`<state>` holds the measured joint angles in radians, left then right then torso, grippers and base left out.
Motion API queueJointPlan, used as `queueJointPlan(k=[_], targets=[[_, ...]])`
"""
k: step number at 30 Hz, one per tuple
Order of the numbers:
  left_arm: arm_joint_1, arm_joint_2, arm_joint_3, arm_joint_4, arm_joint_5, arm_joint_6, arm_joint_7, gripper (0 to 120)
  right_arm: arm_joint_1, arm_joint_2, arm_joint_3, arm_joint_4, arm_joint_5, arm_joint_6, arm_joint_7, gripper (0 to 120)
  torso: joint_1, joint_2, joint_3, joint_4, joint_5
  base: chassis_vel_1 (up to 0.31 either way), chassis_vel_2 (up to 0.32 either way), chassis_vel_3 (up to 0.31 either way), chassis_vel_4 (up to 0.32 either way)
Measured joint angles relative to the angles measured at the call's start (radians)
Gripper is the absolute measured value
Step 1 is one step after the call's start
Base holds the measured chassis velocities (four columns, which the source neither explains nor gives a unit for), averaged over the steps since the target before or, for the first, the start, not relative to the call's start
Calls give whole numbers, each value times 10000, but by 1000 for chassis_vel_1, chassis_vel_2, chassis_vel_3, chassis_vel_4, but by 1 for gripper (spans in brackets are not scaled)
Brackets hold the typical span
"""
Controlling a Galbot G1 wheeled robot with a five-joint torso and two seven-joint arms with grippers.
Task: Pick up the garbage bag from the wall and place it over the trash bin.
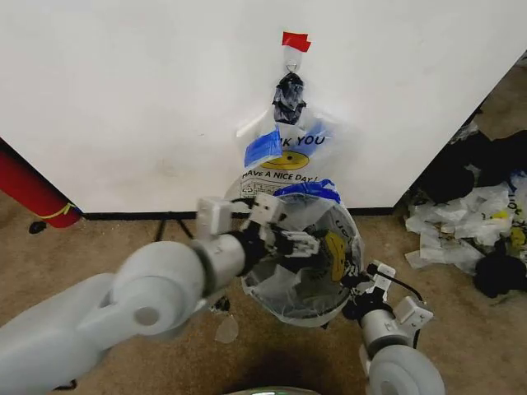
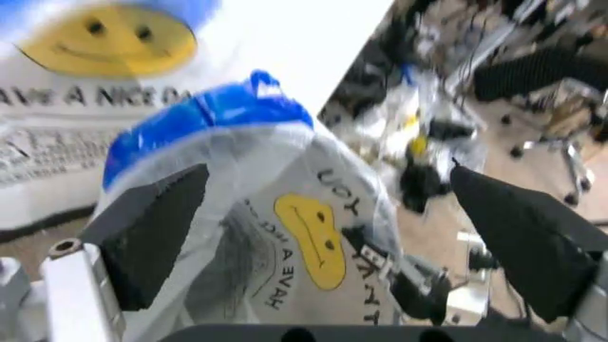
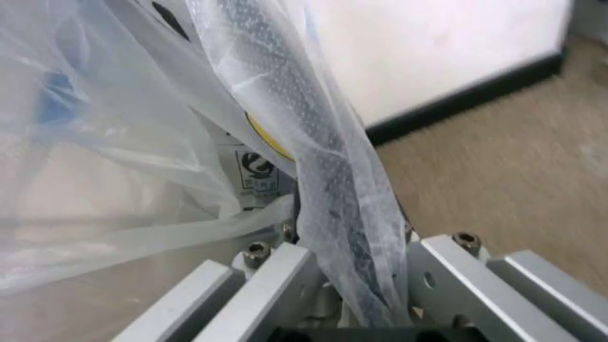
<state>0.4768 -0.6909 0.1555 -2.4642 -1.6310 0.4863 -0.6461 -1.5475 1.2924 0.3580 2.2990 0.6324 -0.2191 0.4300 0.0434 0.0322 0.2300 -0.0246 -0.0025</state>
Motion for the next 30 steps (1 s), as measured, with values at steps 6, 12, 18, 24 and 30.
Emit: queueJointPlan(k=[6, 12, 18, 24, 30], targets=[[605, 323, -862, -193, -60, -192, 418, 100, -19, -347, 52, -29, -42, 222, -518, 0, -1, 0, -1, 2, 0, 0, 0, 0, 0], [1182, 766, -1678, -327, -197, -499, 927, 100, -115, -846, 89, -60, -49, 526, -1346, 0, -1, 0, 0, 1, 0, 0, 0, 0, 0], [1171, 939, -2198, 285, -656, -765, 1753, 100, -697, -1545, 43, 99, -59, 948, -2344, 0, 0, 0, 0, -2, 5, 0, 0, 0, 0], [1653, 1393, -2352, 1437, 325, -837, 2837, 99, -690, -2016, -263, 395, -19, 806, -2343, 0, 0, 0, 1, 5, 5, 0, 0, 0, 0], [1970, 1416, -2119, 1941, 1155, -879, 3330, 81, -723, -2118, -461, 548, 1, 636, -2305, 0, 0, 0, 0, 0, 4, 0, 0, 0, 0]])
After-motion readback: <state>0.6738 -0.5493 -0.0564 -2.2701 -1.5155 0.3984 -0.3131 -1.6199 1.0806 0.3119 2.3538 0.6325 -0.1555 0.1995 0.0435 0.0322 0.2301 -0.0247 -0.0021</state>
